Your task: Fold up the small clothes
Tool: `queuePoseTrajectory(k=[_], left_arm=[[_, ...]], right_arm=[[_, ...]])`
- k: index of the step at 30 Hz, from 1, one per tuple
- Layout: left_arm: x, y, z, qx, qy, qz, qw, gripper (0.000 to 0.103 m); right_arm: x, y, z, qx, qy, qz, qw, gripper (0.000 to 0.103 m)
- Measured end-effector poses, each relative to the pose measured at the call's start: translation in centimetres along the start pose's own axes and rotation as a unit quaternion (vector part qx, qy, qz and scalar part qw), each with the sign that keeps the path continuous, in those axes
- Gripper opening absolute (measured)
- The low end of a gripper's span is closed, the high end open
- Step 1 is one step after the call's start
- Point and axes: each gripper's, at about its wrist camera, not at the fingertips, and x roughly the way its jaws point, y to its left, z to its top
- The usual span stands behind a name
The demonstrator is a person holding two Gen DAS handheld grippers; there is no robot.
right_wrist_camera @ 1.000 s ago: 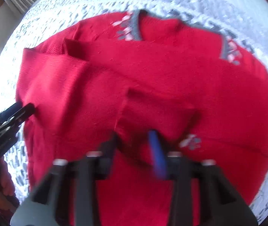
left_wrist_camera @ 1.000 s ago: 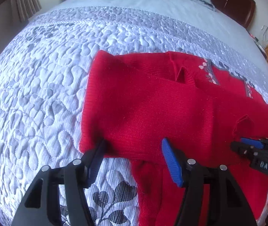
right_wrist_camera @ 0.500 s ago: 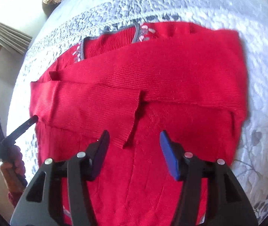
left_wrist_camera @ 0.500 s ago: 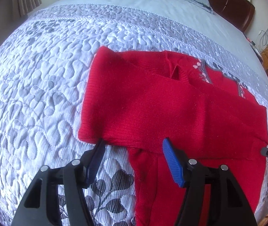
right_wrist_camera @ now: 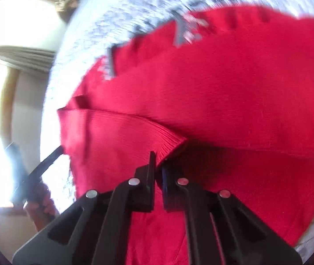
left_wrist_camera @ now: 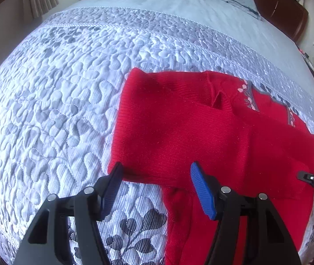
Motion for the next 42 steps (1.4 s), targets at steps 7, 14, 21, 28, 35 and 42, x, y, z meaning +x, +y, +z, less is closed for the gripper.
queuePoseTrajectory(k=[7,14,21,28,35,42], left_arm=[[0.4,-0.6,1.3,-0.001,-0.014,0.028,0.9995,0.064],[4.8,-4.7,2.5,0.065,0.005,0.11,0.9918,0.068],[2.7,-5.8,2.7,0.08,-0.025,0.089,0.9924,0.067],[5.9,-6.1,2.5,0.078,-0.004,0.093,0.9926,0.075],[6.1,-4.2,2.1,0.059,-0.011,0.058,0.9965,0.082],[5.8,-4.4,1.9,0.057,-0.013,0.065,0.9962,0.083]], right_arm=[[-8.3,-0.6,1.4,-0.03,-0.082,-0.052,0.995,0.003],[-6.4,-6.4,2.6,0.012,-0.051,-0.131,0.99,0.004],[-5.8,-8.2,0.8,0.01,-0.056,-0.1,0.993,0.035],[-5.8,-8.7,0.0,0.014,-0.048,-0.082,0.995,0.003],[-5.2,-10.5,0.2,0.041,-0.046,-0.088,0.994,0.002],[-4.8,-10.4,0.3,0.052,-0.045,-0.095,0.993,0.003]])
